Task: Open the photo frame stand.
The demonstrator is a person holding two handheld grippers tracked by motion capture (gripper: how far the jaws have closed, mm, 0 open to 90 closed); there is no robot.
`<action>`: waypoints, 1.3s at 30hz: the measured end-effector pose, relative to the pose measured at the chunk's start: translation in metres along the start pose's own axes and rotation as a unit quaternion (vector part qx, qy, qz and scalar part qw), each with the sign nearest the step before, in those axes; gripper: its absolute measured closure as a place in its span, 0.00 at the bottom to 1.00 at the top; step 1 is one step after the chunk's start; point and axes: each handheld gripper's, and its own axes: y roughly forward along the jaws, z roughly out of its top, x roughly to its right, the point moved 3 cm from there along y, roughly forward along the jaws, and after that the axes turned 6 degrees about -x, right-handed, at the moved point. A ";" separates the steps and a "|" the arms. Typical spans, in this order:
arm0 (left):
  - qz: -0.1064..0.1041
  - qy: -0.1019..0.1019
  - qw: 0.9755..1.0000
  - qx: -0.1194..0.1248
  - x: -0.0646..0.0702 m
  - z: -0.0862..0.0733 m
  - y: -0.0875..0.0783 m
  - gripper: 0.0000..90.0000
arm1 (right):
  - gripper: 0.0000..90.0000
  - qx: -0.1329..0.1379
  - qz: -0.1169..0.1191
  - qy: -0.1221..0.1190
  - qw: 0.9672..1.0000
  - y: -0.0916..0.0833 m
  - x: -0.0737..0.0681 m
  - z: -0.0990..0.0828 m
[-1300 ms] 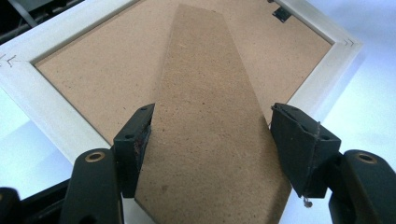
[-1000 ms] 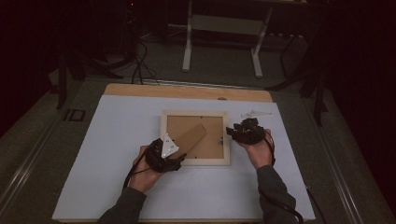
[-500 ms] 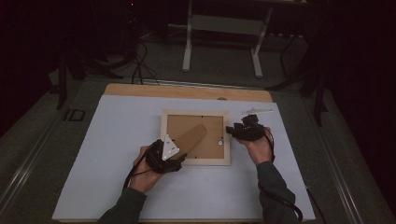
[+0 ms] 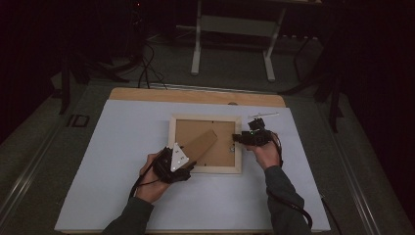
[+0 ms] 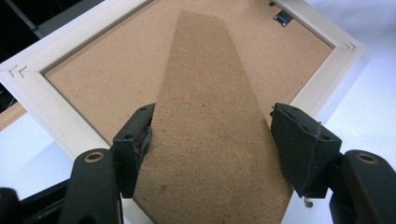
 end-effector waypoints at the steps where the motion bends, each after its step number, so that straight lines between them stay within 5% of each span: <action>1: 0.000 0.000 1.000 0.000 0.000 0.000 0.000 0.40 | 0.60 0.000 0.000 0.000 1.000 0.000 0.000 0.000; 10: 0.002 0.003 1.000 0.004 0.000 -0.001 0.000 0.40 | 0.62 -0.009 0.058 0.040 0.997 0.004 0.011 -0.001; 23: -0.031 -0.041 0.999 0.006 -0.007 -0.004 0.002 0.40 | 0.66 -0.004 0.020 0.024 0.999 0.004 0.004 -0.001; 31: -0.006 -0.008 1.000 0.006 -0.001 -0.003 0.001 0.40 | 0.66 -0.009 0.020 0.021 1.000 0.005 0.003 0.000; 39: 0.004 0.010 1.000 0.020 0.002 -0.002 -0.002 0.40 | 0.60 -0.011 0.063 0.035 0.997 0.004 0.012 0.003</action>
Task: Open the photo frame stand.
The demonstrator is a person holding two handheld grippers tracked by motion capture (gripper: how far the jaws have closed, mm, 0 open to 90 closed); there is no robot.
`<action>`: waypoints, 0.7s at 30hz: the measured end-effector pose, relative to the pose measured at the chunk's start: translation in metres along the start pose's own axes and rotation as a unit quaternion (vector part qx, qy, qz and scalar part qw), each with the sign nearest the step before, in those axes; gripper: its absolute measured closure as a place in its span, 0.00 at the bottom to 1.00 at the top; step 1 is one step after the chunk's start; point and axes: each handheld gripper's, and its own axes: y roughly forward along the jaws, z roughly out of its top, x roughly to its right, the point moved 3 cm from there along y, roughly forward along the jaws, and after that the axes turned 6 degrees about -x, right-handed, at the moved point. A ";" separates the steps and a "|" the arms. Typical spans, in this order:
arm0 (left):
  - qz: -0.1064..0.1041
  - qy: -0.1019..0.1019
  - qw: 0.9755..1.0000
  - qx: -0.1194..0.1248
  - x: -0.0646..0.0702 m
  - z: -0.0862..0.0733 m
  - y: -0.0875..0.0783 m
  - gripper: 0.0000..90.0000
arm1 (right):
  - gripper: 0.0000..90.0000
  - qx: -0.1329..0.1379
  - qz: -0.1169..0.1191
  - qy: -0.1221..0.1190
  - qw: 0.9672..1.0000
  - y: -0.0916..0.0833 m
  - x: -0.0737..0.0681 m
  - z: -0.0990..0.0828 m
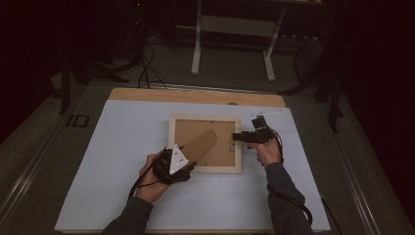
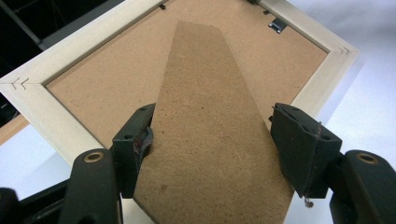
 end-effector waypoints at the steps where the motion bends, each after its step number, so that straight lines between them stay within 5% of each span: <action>1: 0.002 0.004 1.000 0.002 0.000 0.000 0.000 0.40 | 0.60 -0.001 0.004 0.002 1.000 0.000 0.001 0.000; 7: -0.004 0.001 1.000 0.007 -0.001 -0.001 -0.001 0.40 | 0.66 0.002 0.024 0.011 1.000 -0.005 0.004 -0.001; 11: -0.035 -0.038 0.999 0.000 -0.007 -0.003 0.002 0.39 | 0.66 0.006 0.020 0.007 1.000 -0.007 0.003 -0.002; 14: -0.043 -0.046 0.998 -0.013 -0.010 -0.005 0.005 0.38 | 0.66 0.009 0.020 0.007 1.000 -0.007 0.003 -0.003; 18: -0.067 -0.069 0.995 -0.031 -0.013 -0.009 0.010 0.37 | 0.66 0.016 0.020 0.007 1.000 -0.008 0.002 -0.004; 19: -0.088 -0.086 0.992 -0.031 -0.015 -0.009 0.011 0.36 | 0.66 0.018 0.018 0.005 1.000 -0.008 0.002 -0.004; 21: -0.100 -0.097 0.990 -0.032 -0.016 -0.009 0.011 0.36 | 0.66 0.019 0.018 0.005 1.000 -0.008 0.001 -0.004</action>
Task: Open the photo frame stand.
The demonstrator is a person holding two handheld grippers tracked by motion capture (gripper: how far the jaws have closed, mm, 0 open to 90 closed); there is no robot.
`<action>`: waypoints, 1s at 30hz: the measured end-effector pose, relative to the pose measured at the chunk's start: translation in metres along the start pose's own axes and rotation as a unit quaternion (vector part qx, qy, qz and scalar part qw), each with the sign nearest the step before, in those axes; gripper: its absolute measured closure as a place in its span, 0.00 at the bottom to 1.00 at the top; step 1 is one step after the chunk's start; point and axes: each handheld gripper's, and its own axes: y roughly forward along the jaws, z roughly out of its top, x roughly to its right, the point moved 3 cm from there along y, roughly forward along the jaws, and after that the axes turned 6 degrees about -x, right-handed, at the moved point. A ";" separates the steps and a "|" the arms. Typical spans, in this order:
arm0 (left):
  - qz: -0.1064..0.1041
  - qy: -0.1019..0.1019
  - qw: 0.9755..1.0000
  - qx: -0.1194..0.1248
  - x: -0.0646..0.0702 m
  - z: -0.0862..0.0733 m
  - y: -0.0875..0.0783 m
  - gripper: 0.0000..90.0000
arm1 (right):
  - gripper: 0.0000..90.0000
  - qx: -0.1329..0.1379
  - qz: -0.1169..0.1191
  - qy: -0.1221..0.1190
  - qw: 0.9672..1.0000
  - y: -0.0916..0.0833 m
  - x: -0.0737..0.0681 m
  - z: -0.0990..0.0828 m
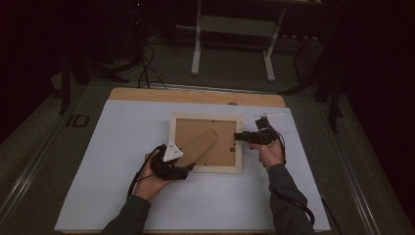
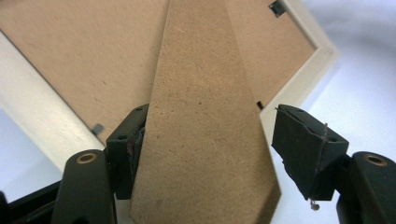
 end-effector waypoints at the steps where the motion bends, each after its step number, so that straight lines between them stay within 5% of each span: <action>1: -0.019 -0.017 1.000 0.001 -0.002 0.000 0.000 0.35 | 0.66 0.000 -0.001 -0.001 1.000 0.000 0.000 0.000; 2: -0.045 -0.038 0.998 0.002 -0.005 0.000 -0.001 0.35 | 0.66 0.002 -0.002 -0.005 1.000 -0.001 -0.001 0.000; 3: -0.045 -0.038 0.998 0.002 -0.005 0.000 -0.001 0.35 | 0.66 0.003 -0.003 -0.006 1.000 -0.001 -0.001 0.000; 4: -0.077 -0.062 0.995 0.001 -0.008 -0.001 0.000 0.35 | 0.66 0.003 -0.004 -0.006 1.000 -0.002 -0.002 0.000; 5: -0.077 -0.062 0.995 0.001 -0.008 -0.001 0.000 0.36 | 0.66 0.003 -0.004 -0.006 1.000 -0.002 -0.002 0.000; 6: -0.099 -0.078 0.992 -0.008 -0.011 -0.002 0.001 0.36 | 0.66 0.003 -0.005 -0.008 1.000 -0.002 -0.003 0.000; 9: -0.103 -0.085 0.991 -0.018 -0.013 -0.003 0.003 0.40 | 0.66 0.004 -0.005 -0.010 1.000 -0.002 -0.003 0.000; 13: -0.084 -0.076 0.993 -0.040 -0.014 -0.006 0.006 0.48 | 0.66 0.007 -0.008 -0.014 1.000 -0.003 -0.004 0.000; 17: -0.102 -0.073 0.991 -0.040 -0.014 -0.006 0.004 0.52 | 0.66 0.009 -0.007 -0.015 1.000 -0.004 -0.004 -0.001; 22: -0.152 -0.105 0.982 -0.027 -0.019 -0.006 0.001 0.52 | 0.66 0.014 -0.009 -0.020 1.000 -0.004 -0.005 -0.002; 25: -0.154 -0.105 0.982 -0.025 -0.020 -0.006 0.000 0.55 | 0.66 0.015 -0.009 -0.019 1.000 -0.005 -0.005 -0.002; 26: -0.139 -0.098 0.985 -0.026 -0.020 -0.006 -0.001 0.62 | 0.66 0.015 -0.009 -0.021 1.000 -0.005 -0.006 -0.002; 30: -0.133 -0.084 0.987 -0.031 -0.018 -0.005 -0.001 0.64 | 0.66 0.017 -0.012 -0.027 0.999 -0.006 -0.008 -0.001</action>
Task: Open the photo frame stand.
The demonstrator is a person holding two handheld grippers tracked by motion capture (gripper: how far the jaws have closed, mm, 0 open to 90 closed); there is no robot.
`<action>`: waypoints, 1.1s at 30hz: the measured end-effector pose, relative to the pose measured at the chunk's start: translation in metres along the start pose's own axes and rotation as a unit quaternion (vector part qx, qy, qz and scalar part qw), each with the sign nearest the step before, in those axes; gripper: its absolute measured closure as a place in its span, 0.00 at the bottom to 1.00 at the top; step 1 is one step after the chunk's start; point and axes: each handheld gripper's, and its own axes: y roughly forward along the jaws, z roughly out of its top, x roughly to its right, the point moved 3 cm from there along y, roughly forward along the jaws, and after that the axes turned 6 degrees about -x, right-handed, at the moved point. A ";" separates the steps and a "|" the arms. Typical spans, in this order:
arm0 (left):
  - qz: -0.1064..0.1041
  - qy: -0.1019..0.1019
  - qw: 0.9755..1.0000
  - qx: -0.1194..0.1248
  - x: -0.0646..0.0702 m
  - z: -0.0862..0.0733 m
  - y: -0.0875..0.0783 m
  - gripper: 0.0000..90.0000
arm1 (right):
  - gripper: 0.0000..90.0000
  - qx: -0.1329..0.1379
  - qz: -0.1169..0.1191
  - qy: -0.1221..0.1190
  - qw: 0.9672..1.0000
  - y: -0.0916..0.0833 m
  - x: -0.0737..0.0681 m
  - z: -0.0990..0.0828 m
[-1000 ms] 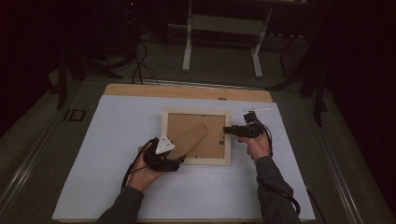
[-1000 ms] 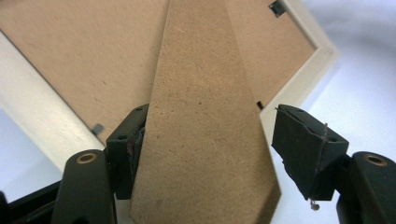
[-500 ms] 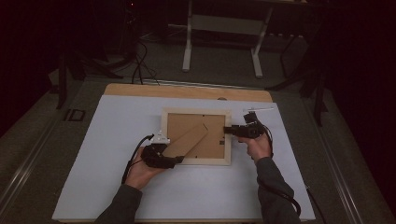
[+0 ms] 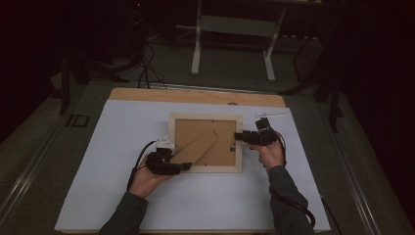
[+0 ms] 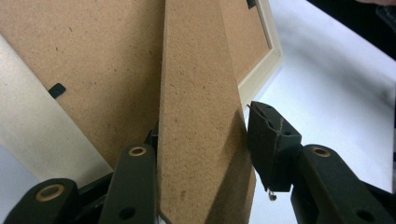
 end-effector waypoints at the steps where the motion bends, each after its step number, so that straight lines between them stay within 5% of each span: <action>1: 0.000 0.000 1.000 0.000 0.000 0.000 0.000 0.65 | 0.66 0.000 0.000 0.000 1.000 0.000 0.000 0.000; 10: 0.034 0.048 0.998 0.006 0.010 0.004 0.000 0.68 | 0.67 0.010 -0.019 -0.019 1.000 -0.005 -0.005 0.004; 17: 0.034 0.076 0.996 0.017 0.015 0.004 -0.002 0.69 | 0.65 0.009 -0.016 -0.011 1.000 -0.004 -0.004 0.005; 25: 0.037 0.098 0.994 0.021 0.018 0.004 -0.003 0.71 | 0.49 0.002 0.031 0.001 1.000 0.000 -0.001 0.005; 33: 0.035 0.106 0.993 0.022 0.018 0.004 -0.003 0.72 | 0.50 -0.004 0.064 -0.001 0.998 0.002 0.002 0.004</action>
